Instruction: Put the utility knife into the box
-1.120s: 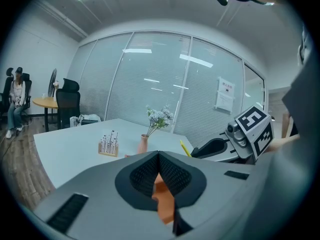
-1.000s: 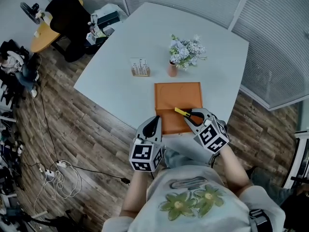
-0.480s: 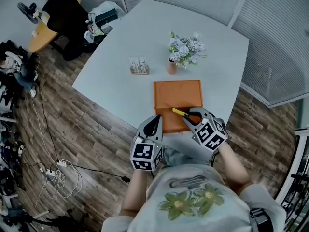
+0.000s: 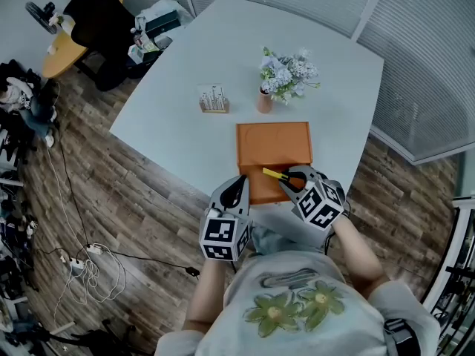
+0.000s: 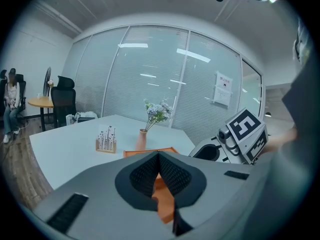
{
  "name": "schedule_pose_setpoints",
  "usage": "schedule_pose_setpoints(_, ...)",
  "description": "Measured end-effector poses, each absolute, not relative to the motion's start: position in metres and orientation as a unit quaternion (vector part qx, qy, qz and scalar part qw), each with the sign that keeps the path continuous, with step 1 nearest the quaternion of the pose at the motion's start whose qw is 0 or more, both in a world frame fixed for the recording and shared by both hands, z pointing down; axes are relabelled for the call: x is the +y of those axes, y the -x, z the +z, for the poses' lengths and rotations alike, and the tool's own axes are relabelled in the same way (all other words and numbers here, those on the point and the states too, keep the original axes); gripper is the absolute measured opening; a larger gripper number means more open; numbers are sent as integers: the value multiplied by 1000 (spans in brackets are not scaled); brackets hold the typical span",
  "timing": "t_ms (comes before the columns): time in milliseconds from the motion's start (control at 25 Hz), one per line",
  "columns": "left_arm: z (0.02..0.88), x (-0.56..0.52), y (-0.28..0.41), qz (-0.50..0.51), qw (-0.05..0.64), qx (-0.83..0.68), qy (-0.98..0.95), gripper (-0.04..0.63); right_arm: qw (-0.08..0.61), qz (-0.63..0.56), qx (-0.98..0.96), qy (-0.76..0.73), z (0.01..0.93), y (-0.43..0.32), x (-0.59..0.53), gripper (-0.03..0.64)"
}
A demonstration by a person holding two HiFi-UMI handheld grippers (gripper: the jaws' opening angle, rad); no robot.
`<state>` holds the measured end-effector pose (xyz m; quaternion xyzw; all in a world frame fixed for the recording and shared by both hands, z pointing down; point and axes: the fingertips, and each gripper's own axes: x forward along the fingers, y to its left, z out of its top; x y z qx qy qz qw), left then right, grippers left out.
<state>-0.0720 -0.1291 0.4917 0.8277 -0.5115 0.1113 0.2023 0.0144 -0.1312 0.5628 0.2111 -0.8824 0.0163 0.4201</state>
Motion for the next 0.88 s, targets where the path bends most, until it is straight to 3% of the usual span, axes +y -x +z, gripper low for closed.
schedule_pose_setpoints(880, 503, -132, 78, 120, 213, -511, -824, 2, 469, 23, -864, -181, 607, -12, -130, 72)
